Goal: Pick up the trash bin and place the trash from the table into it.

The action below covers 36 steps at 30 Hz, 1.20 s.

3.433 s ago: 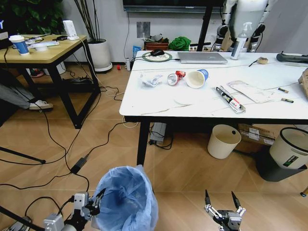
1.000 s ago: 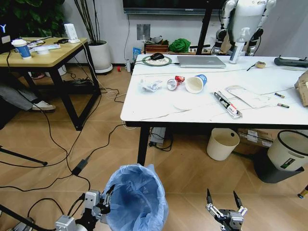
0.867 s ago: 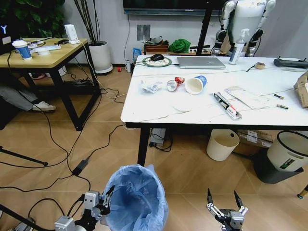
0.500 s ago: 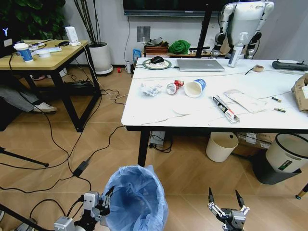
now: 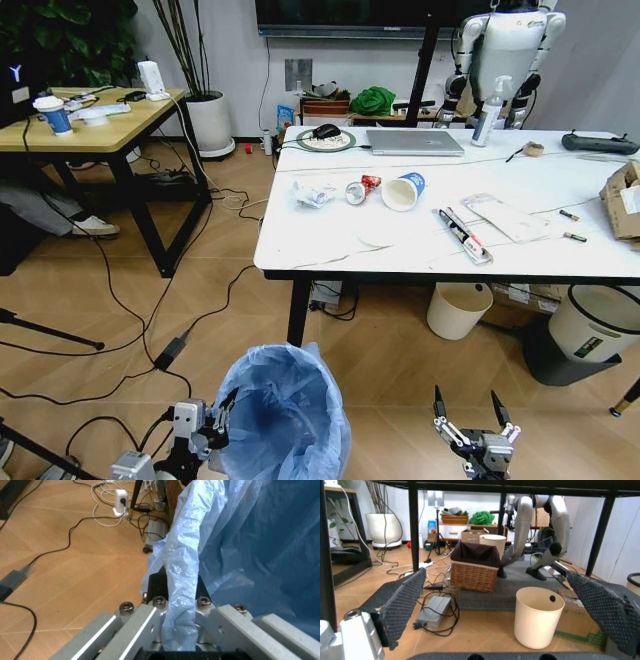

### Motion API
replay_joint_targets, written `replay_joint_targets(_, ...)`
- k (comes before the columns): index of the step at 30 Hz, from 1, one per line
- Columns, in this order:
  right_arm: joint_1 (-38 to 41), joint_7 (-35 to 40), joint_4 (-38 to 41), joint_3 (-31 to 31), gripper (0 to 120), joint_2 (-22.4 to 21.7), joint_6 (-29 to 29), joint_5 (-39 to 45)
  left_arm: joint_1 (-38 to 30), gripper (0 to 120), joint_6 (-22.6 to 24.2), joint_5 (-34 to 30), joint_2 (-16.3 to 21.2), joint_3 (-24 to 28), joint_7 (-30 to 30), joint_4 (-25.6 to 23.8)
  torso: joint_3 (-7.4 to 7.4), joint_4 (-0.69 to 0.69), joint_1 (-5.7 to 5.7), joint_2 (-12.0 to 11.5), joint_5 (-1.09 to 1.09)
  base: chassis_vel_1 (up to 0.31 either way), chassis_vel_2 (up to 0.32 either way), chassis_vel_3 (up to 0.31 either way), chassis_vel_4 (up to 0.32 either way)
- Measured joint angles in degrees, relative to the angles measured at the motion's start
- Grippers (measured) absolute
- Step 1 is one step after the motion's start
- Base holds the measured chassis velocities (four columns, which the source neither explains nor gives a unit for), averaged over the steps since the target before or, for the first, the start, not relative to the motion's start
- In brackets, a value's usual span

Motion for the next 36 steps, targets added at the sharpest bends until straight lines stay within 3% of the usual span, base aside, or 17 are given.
replay_joint_targets(36, -0.04, 0.00, 0.89, 0.27, 100, 0.00, -0.77, 0.15, -0.32, 0, 0.28, -0.09, -0.15, 0.67, -0.05, 0.16, 5.31, 0.00, 3.66, 8.97, 0.00, 0.000, 0.000, 0.000, 0.000)
